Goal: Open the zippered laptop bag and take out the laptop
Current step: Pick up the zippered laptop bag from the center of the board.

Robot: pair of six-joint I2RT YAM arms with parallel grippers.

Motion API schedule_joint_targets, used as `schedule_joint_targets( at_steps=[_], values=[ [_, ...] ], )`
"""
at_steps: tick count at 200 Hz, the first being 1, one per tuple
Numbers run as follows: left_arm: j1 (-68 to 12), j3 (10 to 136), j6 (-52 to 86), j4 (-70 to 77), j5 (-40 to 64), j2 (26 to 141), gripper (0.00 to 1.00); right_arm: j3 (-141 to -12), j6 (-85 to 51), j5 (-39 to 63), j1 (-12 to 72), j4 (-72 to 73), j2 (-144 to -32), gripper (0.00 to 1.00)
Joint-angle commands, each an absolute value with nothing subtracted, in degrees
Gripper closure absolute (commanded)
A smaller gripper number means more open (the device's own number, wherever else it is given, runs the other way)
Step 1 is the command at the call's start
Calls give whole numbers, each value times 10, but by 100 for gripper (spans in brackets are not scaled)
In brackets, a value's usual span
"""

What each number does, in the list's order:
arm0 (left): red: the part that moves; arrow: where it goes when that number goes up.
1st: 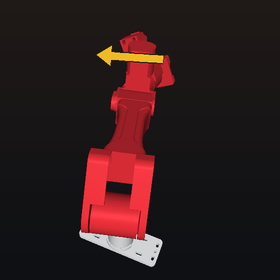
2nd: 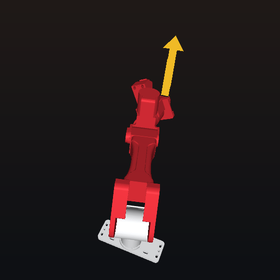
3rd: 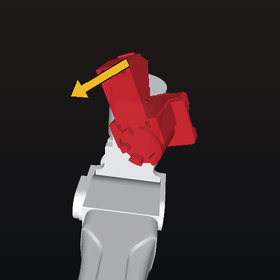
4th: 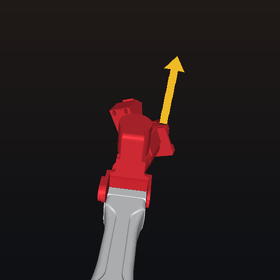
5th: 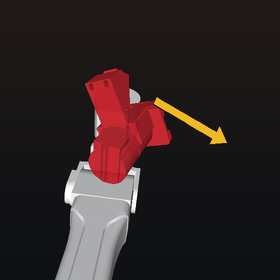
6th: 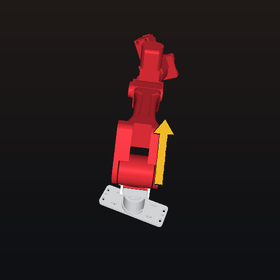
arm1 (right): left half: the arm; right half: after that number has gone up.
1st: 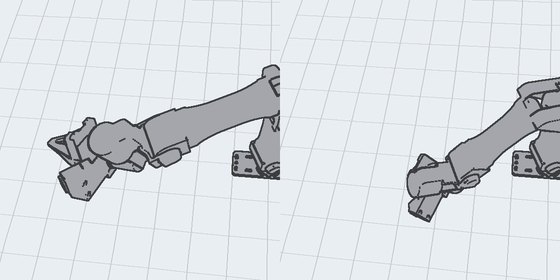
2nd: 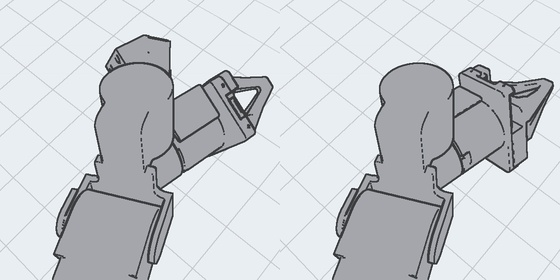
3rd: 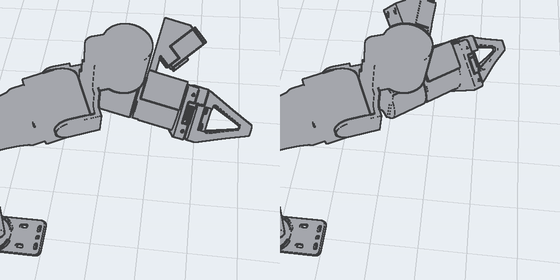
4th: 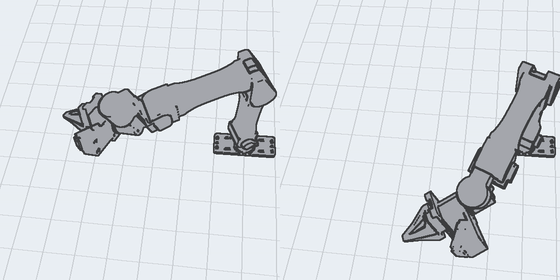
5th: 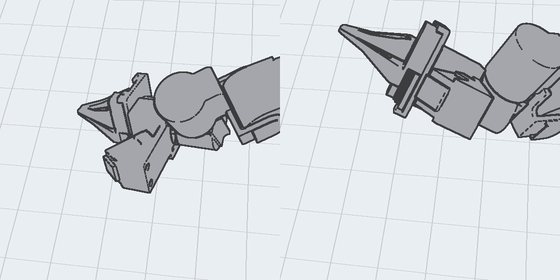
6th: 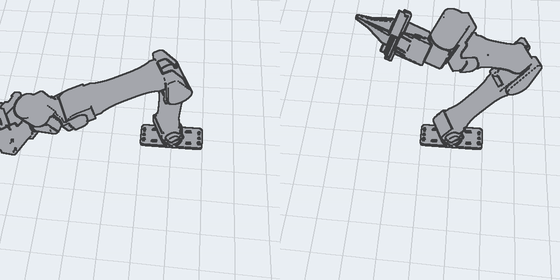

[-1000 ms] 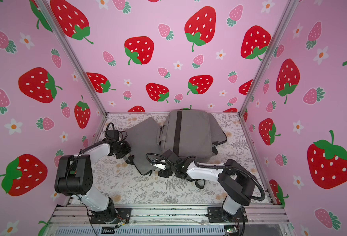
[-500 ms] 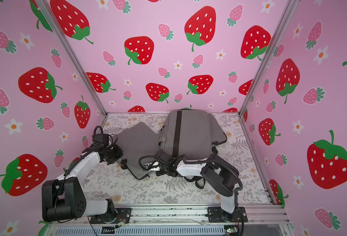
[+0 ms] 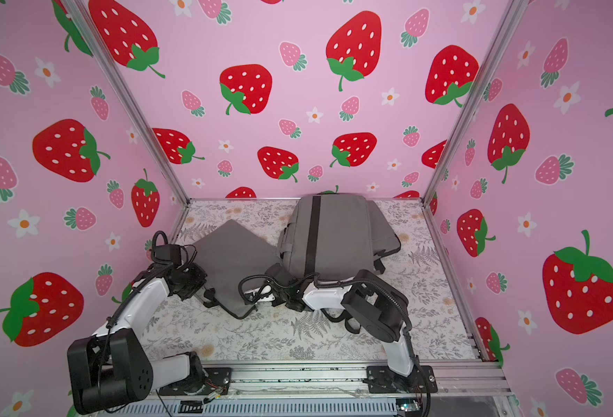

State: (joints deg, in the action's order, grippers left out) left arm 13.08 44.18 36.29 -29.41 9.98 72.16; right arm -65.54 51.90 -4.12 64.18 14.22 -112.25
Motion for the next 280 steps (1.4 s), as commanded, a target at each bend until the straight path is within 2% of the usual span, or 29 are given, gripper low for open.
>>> schedule_joint_targets(
  at_steps=[1, 52, 100, 120, 150, 171, 225, 247, 280],
  values=[
    [128, 441, 369, -292, 131, 726, 89, -695, 519, -13, 624, 162, -1124, 79],
    [127, 456, 389, -254, 146, 765, 76, -723, 533, 26, 574, 136, -1136, 85],
    [125, 467, 378, -276, 133, 725, 43, -756, 501, 89, 554, 61, -1129, 86],
    [115, 469, 368, -308, 114, 678, 35, -765, 496, 96, 551, 45, -1130, 86],
    [60, 462, 336, -345, 83, 607, 29, -776, 487, 115, 544, 26, -1131, 86],
    [-5, 465, 303, -375, 21, 576, 25, -780, 486, 119, 539, 25, -1131, 85],
    [-149, 479, 278, -445, -93, 566, 19, -770, 499, 98, 524, 67, -1134, 83],
    [-186, 471, 217, -433, -75, 560, 19, -774, 496, 110, 513, 68, -1136, 83],
    [-243, 470, 29, -398, -42, 525, 21, -784, 484, 142, 497, 61, -1141, 82]
  ],
)
